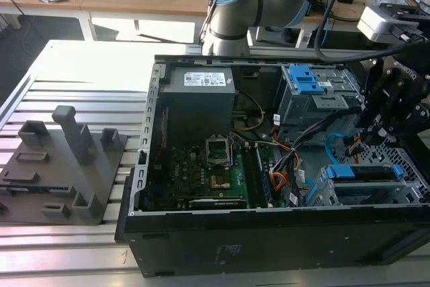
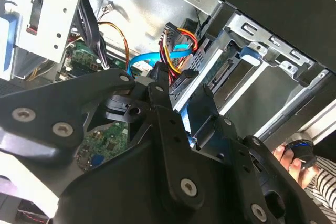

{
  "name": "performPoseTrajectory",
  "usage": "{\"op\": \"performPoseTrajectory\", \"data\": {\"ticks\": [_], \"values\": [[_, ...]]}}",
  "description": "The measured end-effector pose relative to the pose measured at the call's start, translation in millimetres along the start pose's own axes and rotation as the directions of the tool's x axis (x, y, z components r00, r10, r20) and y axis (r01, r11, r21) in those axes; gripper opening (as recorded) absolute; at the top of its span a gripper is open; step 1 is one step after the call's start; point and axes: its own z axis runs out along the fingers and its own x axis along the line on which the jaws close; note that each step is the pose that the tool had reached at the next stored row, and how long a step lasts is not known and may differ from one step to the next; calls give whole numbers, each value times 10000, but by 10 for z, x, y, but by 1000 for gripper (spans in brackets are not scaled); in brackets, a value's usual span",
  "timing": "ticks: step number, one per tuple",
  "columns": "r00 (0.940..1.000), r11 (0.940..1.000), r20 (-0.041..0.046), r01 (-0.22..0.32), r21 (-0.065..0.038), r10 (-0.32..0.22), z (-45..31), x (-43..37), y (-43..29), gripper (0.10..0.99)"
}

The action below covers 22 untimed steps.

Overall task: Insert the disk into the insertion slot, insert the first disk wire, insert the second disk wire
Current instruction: 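Insert the first disk wire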

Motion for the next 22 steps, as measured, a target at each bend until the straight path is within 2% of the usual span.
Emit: {"op": "performPoseTrajectory", "data": {"ticks": [1, 5, 6, 7, 9, 10, 11, 22], "values": [[10000, 10000, -59, -9, 0, 9, 0, -1, -1, 420], [10000, 10000, -73, -12, 0, 12, 1, 0, -1, 404], [10000, 10000, -73, -12, 0, 12, 0, -1, -1, 341], [10000, 10000, -73, -13, 0, 13, 0, 0, -1, 341], [10000, 10000, -73, -13, 0, 13, 1, 0, -1, 220], [10000, 10000, -74, -14, 0, 14, 0, 0, -1, 220], [10000, 10000, -74, -14, 0, 14, 1, -1, -1, 165], [10000, 10000, -76, -18, -1, 18, 0, -1, -18, 165]]}}
